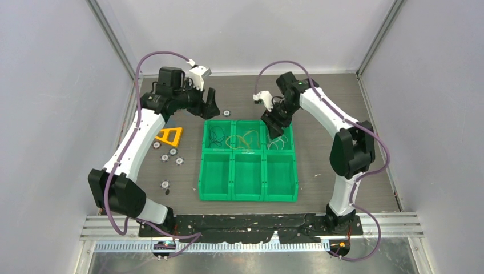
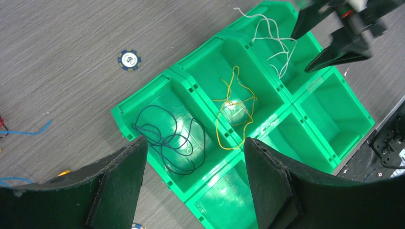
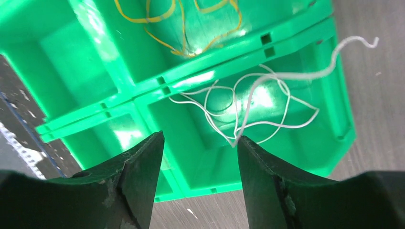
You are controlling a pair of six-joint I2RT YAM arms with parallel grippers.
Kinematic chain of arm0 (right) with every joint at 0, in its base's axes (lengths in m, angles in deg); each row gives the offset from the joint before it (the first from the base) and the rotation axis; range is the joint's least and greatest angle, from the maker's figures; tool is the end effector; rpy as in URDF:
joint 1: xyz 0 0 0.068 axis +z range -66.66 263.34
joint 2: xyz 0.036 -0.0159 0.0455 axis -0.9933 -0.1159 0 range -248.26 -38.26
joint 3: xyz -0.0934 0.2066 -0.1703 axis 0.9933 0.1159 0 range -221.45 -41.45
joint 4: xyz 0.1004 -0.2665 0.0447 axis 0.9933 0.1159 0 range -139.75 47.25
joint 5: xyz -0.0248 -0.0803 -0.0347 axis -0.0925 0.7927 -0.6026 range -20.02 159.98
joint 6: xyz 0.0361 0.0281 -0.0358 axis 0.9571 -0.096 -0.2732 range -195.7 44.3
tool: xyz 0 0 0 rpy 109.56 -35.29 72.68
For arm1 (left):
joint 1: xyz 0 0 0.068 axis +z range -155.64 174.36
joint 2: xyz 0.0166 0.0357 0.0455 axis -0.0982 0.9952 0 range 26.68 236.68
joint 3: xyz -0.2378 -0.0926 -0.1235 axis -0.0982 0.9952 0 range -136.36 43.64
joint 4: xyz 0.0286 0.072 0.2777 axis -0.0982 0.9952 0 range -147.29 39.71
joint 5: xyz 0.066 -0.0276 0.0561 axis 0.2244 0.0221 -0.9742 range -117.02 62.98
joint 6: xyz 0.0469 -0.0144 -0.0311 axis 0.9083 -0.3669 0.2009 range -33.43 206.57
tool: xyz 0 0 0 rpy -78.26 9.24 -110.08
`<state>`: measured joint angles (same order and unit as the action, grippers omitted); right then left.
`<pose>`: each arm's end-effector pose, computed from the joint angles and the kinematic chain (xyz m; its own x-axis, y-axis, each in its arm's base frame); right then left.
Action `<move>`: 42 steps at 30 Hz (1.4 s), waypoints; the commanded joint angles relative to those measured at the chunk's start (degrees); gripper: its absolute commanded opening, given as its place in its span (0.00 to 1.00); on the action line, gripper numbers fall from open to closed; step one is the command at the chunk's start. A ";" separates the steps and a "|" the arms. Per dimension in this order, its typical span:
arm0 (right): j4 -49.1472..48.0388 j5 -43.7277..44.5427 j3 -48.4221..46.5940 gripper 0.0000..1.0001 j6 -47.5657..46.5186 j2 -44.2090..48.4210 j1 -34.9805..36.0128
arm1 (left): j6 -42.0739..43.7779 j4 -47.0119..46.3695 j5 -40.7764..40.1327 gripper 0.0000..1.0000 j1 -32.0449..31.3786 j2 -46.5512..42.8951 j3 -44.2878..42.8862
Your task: Untangle the cables
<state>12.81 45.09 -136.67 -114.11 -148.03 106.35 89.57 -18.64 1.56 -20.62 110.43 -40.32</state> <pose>0.3776 0.1793 0.2527 -0.4291 -0.7946 -0.4296 -0.9030 0.3888 0.1828 0.3328 -0.1097 0.3792 -0.5688 0.1998 -0.7978 0.6196 0.7420 -0.2559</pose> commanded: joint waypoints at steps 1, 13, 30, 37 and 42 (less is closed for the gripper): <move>1.10 -8.36 -5.98 0.63 3.12 5.60 0.41 | 0.00 -0.07 1.73 0.75 1.29 -2.86 1.12; -6.08 -15.55 -14.31 0.59 6.43 -6.02 9.56 | -0.56 1.57 4.09 0.75 4.58 -6.06 4.09; -13.70 -0.94 -16.12 0.57 25.41 -8.27 -3.04 | -0.96 1.33 4.36 0.75 5.23 -5.18 2.74; -16.32 5.56 -17.19 0.56 30.26 -13.49 -3.44 | -0.72 1.89 3.41 0.75 5.31 -3.97 1.13; -16.13 3.77 -20.16 0.54 30.36 -17.46 -4.14 | -0.42 2.33 2.86 0.75 5.48 -3.62 0.74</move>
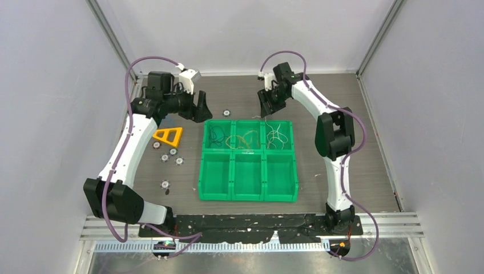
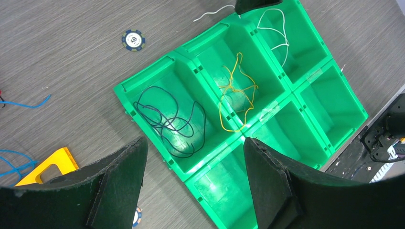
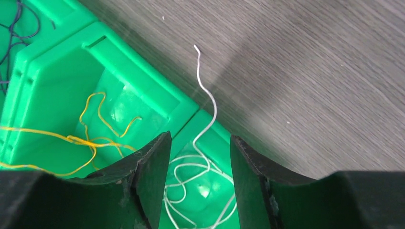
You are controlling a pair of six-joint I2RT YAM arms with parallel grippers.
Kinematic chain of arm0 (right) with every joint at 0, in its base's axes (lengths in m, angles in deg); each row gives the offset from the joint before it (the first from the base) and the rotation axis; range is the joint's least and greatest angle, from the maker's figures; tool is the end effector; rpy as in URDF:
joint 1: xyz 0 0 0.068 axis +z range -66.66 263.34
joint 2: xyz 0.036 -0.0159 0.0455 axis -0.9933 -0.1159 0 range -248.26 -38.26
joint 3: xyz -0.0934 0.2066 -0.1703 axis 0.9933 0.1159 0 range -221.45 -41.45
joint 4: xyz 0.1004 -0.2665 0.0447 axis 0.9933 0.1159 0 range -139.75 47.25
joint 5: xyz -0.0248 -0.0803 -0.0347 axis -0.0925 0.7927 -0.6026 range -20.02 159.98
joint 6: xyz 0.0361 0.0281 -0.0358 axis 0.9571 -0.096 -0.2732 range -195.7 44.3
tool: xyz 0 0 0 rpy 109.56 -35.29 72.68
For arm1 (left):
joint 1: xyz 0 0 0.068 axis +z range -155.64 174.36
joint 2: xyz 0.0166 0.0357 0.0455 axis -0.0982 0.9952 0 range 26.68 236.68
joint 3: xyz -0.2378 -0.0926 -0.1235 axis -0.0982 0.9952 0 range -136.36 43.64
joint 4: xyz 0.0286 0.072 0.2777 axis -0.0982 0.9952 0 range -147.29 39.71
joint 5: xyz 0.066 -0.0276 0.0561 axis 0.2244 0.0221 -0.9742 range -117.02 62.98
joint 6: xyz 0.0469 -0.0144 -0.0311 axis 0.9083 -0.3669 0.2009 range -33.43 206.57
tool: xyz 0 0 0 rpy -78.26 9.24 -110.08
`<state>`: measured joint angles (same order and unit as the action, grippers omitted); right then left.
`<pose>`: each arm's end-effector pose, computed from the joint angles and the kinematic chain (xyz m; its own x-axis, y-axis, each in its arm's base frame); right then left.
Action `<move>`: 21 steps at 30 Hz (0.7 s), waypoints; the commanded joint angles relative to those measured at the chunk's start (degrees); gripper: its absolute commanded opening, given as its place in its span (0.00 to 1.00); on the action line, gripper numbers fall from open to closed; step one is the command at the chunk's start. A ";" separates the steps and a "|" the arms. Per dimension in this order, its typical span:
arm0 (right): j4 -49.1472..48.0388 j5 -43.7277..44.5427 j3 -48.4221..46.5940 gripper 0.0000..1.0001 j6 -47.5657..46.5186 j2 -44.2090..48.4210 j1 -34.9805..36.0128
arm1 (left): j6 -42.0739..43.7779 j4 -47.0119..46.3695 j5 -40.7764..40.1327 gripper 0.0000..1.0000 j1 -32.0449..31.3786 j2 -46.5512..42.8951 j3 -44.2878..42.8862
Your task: Untangle the cables
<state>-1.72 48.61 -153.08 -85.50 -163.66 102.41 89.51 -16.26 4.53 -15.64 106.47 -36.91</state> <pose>0.4794 0.1817 0.2315 -0.7413 -0.4240 -0.5202 -0.6019 0.7629 0.2359 0.3186 -0.0784 0.3771 -0.6079 0.1516 -0.7794 0.5731 0.7631 -0.2986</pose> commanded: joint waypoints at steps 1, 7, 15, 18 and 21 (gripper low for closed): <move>-1.73 -0.09 -4.02 0.54 1.73 -2.69 -0.25 | -0.29 0.07 -0.25 0.75 0.50 0.45 -2.74; -2.40 -1.77 -5.55 0.42 1.73 -5.50 -0.23 | 0.27 0.61 -0.54 0.75 0.68 0.90 -3.09; -1.76 -7.71 -6.20 0.06 1.79 -4.59 -1.15 | -0.60 1.06 -1.68 0.75 1.25 1.68 -4.03; -1.38 -9.86 -4.52 0.05 1.90 -2.44 -2.18 | -0.48 1.40 -1.60 0.75 1.47 1.76 -3.87; -1.17 -10.40 -1.77 0.05 1.77 1.88 -3.36 | -1.00 0.93 -1.06 0.74 1.46 1.65 -3.40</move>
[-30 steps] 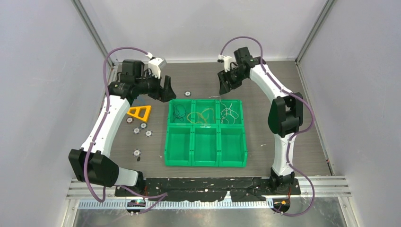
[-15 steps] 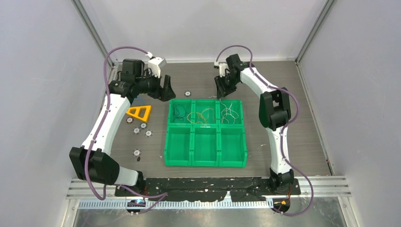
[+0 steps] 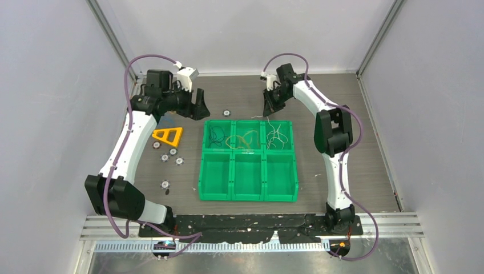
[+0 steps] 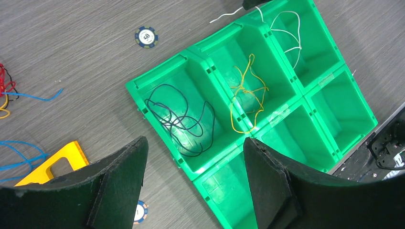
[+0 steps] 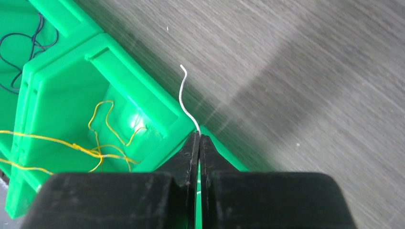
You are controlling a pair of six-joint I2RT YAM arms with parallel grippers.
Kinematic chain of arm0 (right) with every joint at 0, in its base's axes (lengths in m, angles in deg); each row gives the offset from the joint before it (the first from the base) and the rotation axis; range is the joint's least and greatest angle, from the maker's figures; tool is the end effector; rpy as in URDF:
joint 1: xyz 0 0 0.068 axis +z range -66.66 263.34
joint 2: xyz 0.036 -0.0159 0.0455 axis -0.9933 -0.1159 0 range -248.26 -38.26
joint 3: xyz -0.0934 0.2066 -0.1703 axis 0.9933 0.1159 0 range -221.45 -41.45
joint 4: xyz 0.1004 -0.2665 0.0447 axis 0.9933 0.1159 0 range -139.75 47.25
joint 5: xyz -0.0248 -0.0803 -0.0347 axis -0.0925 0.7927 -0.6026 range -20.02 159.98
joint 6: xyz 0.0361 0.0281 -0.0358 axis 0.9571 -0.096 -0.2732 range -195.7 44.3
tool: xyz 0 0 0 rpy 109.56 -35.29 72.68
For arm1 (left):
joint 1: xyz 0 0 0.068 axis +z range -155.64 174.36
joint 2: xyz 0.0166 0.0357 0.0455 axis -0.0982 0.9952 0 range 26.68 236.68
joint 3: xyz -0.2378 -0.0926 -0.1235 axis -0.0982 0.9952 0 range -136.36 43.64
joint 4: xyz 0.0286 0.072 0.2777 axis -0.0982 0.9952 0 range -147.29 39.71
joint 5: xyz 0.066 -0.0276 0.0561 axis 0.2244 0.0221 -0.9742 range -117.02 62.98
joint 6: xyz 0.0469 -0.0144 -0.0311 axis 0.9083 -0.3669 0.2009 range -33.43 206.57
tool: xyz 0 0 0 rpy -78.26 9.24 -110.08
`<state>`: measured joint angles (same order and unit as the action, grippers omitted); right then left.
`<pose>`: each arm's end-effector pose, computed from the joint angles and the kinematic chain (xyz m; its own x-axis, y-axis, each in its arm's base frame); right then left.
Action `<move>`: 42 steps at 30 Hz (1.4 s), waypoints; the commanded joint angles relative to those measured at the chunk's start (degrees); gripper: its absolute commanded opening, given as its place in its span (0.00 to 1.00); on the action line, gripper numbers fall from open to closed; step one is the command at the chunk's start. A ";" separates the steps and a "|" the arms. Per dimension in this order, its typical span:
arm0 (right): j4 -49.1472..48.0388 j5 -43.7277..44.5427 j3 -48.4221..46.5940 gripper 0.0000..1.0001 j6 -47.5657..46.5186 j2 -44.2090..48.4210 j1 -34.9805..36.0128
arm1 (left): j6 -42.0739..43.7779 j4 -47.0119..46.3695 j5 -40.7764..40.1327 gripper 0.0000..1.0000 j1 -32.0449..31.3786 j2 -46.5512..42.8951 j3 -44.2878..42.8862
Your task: Untangle the cables
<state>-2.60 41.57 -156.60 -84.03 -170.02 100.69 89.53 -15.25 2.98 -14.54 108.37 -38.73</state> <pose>0.5012 0.1773 0.1987 -0.7801 -0.3772 -0.4992 -0.5822 0.7300 0.3581 0.3283 -0.0725 0.3762 -0.6258 0.1433 -0.7667 0.5378 0.7912 -0.2911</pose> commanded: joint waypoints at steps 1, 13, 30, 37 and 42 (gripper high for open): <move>-0.21 -3.07 2.38 0.05 0.05 9.40 -1.84 | -1.40 -0.42 0.81 0.74 0.38 -0.36 -1.31; -0.74 5.71 21.85 0.05 -7.00 25.42 -2.07 | -4.68 -3.63 2.60 0.74 0.47 -1.55 3.06; 14.57 0.33 10.01 0.64 -15.41 23.43 1.12 | -3.22 -0.93 2.90 0.76 0.55 -0.42 -0.99; 12.31 -6.66 10.00 0.70 -18.38 23.78 4.89 | -1.76 -1.00 4.24 0.76 0.73 -0.16 -1.28; 9.45 -10.17 7.06 0.63 -20.88 20.08 11.08 | -1.11 -0.58 4.78 0.76 0.91 -0.74 -1.10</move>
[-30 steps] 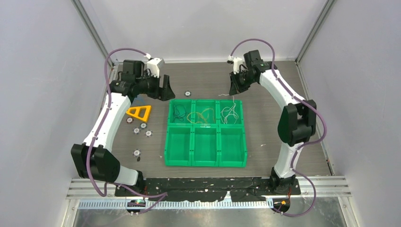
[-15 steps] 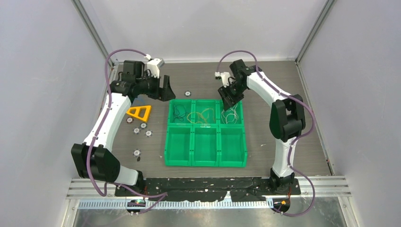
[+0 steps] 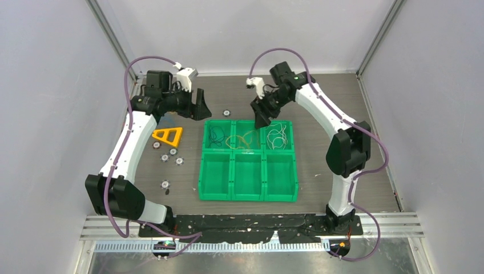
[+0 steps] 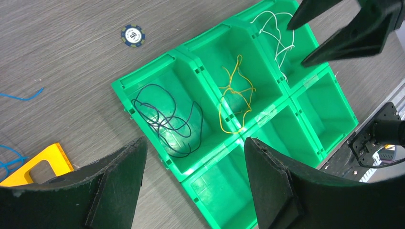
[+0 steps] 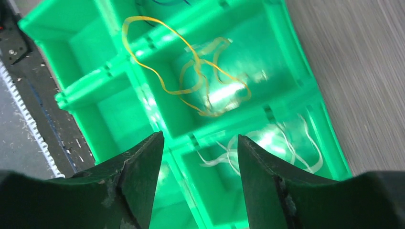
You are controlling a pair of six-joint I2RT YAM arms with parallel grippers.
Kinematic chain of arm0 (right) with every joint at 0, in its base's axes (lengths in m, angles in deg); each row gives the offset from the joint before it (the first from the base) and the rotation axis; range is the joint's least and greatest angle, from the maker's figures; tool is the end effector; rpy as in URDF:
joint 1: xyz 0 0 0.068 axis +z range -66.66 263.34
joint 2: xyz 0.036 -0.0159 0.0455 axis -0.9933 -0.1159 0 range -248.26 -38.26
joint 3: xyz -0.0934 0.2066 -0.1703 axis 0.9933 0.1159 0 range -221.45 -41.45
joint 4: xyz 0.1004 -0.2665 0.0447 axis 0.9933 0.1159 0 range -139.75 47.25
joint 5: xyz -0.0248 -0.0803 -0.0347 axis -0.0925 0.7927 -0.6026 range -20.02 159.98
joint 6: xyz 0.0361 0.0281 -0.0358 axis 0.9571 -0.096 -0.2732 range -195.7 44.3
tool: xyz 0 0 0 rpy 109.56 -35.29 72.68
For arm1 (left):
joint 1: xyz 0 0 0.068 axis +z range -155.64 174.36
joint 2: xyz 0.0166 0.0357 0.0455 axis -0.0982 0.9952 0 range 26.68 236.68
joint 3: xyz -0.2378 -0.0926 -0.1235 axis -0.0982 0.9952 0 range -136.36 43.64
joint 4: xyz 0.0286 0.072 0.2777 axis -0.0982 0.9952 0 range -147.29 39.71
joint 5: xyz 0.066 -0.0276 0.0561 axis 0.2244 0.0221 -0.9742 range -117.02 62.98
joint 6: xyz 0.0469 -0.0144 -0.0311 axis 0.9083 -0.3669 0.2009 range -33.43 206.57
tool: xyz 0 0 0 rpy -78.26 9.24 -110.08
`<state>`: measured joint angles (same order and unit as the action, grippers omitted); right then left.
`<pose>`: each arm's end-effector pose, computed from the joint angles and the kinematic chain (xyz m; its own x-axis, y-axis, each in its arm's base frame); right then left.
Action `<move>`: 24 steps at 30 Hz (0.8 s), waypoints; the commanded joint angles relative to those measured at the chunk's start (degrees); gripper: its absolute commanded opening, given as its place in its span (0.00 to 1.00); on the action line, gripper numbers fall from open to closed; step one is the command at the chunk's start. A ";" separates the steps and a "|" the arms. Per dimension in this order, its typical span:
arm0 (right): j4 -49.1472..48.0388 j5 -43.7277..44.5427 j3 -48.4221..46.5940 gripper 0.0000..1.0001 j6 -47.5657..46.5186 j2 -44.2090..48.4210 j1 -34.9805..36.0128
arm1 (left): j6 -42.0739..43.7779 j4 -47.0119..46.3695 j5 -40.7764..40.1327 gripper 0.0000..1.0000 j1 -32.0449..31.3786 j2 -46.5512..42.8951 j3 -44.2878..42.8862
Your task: Untangle the cables
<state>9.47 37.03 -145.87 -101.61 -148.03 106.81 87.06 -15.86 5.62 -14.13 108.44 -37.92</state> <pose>0.3924 0.1950 0.3082 -0.5055 -0.6193 -0.6008 -0.8553 0.4516 0.2541 0.3287 -0.0718 0.3723 -0.6524 0.1047 -0.7506 0.5287 0.7725 -0.3518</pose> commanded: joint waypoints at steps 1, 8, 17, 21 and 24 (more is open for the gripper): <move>-3.23 -5.85 -3.76 0.63 -3.83 -2.40 5.73 | 1.28 0.17 2.28 0.76 0.45 -0.93 -1.90; -7.26 -7.01 -6.03 0.61 -4.94 -8.99 9.80 | 0.55 0.52 2.83 0.75 0.45 -1.85 -1.33; -9.94 -6.27 -6.38 0.61 -5.26 -14.63 11.11 | 0.66 1.31 1.18 0.75 0.54 -3.27 -0.15; -10.80 -6.21 -5.18 0.59 -5.68 -15.64 11.16 | 0.58 1.59 0.36 0.75 1.03 -3.67 0.14; -10.88 -5.64 -4.27 0.43 -7.27 -15.85 11.09 | 0.32 1.64 0.24 0.75 1.57 -3.76 0.34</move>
<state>0.57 31.50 -149.78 -106.33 -163.92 117.43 87.21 -14.75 6.39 -13.65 106.58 -37.87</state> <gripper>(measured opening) 0.555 0.748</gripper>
